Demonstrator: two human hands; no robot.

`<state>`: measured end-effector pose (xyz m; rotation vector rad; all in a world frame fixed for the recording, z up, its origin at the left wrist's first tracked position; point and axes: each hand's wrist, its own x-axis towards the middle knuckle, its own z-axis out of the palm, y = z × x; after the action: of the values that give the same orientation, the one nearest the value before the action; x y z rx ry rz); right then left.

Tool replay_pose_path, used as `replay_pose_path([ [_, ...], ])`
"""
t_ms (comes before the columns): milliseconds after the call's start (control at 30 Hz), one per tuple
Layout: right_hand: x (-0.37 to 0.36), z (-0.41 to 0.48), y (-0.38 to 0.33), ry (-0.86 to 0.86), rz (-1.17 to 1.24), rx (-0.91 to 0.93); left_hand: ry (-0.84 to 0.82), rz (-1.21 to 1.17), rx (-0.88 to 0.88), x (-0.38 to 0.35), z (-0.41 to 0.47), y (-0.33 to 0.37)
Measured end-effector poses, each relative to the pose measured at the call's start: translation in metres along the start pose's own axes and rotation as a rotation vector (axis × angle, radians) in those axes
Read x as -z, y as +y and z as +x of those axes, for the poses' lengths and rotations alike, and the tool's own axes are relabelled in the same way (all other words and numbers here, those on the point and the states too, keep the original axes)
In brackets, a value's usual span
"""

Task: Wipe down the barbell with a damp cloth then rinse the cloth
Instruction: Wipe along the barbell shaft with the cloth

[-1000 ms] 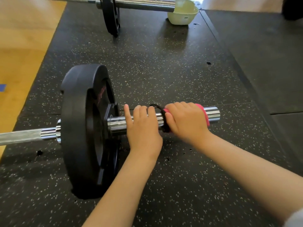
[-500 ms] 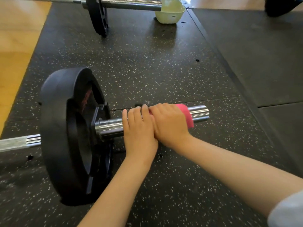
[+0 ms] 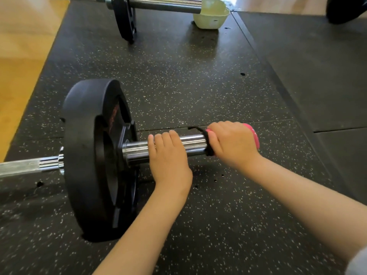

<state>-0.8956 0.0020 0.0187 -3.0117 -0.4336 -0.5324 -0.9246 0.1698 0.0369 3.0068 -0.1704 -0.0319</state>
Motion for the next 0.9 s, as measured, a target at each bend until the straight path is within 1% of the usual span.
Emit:
replay_pose_path([
  [133, 0.007, -0.016, 0.026, -0.007, -0.085, -0.078, 0.021, -0.010, -0.041, 0.000, -0.012, -0.006],
  [300, 0.008, -0.026, 0.006, 0.002, -0.054, -0.153, 0.034, -0.019, -0.059, -0.006, -0.031, -0.006],
  [433, 0.008, -0.025, -0.037, -0.037, -0.012, -0.079, 0.086, -0.041, -0.068, -0.016, -0.048, -0.007],
  [533, 0.004, -0.022, -0.074, -0.036, 0.029, -0.009, 0.116, -0.071, -0.062, -0.017, -0.060, -0.006],
  [600, 0.004, -0.026, -0.084, -0.041, 0.049, 0.014, 0.117, -0.079, -0.068, -0.016, -0.066, -0.008],
  [800, 0.021, -0.042, -0.067, -0.171, 0.076, 0.101, 0.131, -0.068, -0.117, -0.023, -0.079, -0.014],
  [900, 0.028, -0.049, -0.045, -0.192, 0.063, 0.071, 0.090, -0.055, -0.108, -0.023, -0.081, -0.010],
])
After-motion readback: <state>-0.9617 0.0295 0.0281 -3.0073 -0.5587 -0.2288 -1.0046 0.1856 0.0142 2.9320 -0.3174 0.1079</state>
